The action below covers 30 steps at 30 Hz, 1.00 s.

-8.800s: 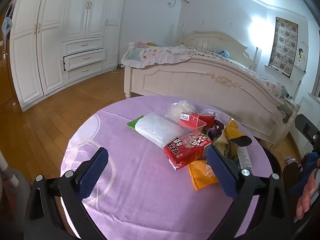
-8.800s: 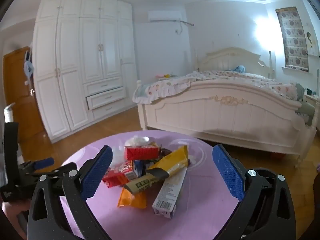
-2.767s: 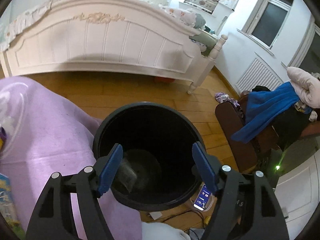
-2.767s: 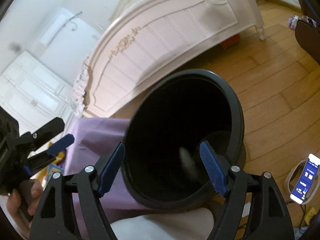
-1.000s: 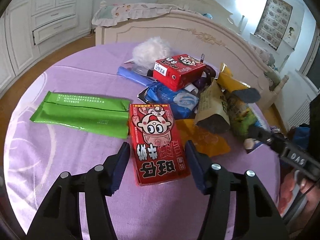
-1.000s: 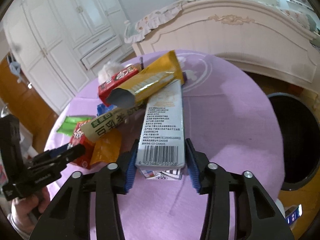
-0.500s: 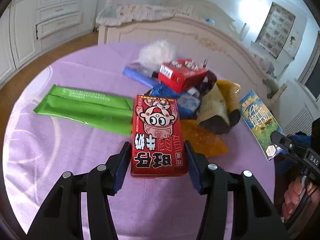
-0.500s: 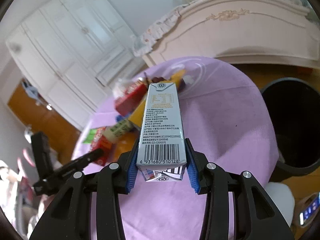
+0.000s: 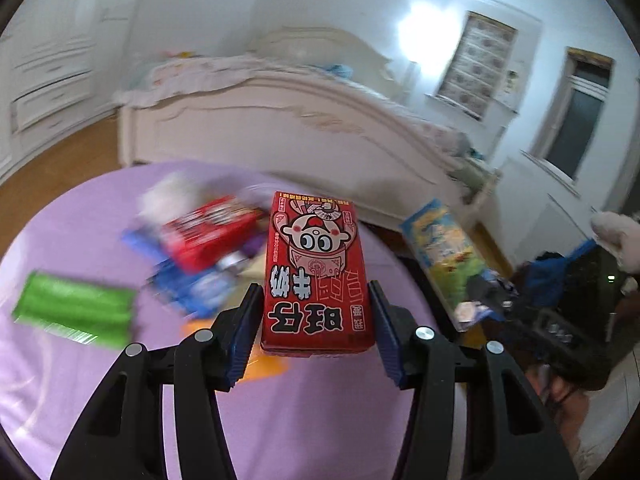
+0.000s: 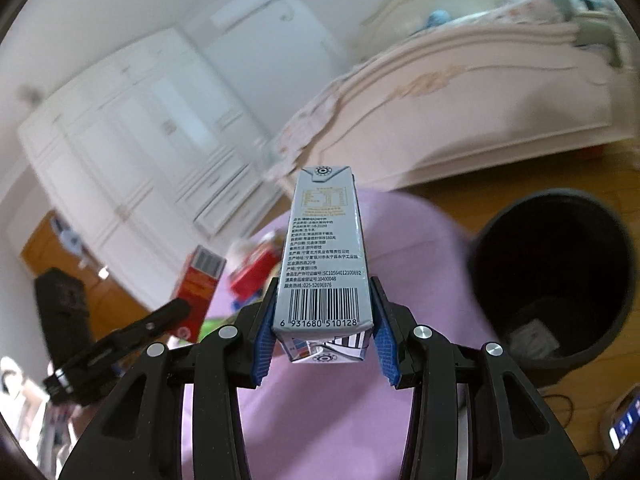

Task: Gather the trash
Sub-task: 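Grasp the white milk carton with the right tool while the left tool grasps the red milk box, then carry both boxes over the black bin and open both tools to drop them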

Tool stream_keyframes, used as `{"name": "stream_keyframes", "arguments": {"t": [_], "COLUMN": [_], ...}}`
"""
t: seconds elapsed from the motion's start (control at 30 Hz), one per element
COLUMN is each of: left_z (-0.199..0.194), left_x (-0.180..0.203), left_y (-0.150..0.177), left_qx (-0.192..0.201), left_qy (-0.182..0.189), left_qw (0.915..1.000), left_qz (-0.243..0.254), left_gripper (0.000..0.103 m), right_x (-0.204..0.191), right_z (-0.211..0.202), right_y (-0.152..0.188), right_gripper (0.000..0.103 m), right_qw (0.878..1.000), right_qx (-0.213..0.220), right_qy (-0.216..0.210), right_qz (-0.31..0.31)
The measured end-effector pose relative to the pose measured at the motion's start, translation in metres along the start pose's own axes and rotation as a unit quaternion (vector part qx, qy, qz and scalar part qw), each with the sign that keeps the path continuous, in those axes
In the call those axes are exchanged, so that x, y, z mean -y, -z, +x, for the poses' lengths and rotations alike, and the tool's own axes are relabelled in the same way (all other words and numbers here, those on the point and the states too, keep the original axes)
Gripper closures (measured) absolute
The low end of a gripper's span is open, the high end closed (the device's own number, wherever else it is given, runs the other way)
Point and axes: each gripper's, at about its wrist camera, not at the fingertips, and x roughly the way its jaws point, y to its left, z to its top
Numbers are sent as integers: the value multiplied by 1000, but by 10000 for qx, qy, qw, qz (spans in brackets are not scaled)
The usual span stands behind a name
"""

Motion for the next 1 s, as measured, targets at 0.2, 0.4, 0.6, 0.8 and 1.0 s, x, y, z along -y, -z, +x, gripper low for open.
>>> {"name": "stream_keyframes", "arguments": {"t": [0.2,0.4,0.6,0.8,1.0], "left_z": [60,120,161,179,191], "left_x": [64,112,134,144,162], "left_y": [-16,-15,-9,-3,5], "left_qx": [-183,-556,-869,-1043,-1094], "left_qy": [690,1098,1152,1040,755], "left_qw": [9965,9897,9858,9839,9809], "left_qz": [436,728,853,1011,1418], "left_gripper": [51,51,51,51,51], "right_x": [59,111,143,172,197], "right_z": [-13,-9,5,9,18], "right_y": [-21,-29,-30,-21,-13], "right_gripper": [61,60,60,60,60], "right_qw": [9961,9897,9854,9816,9772], "right_qx": [328,435,446,388,335], "right_qy": [632,1016,1182,1280,1367], "right_qz": [517,914,1141,1362,1593]}}
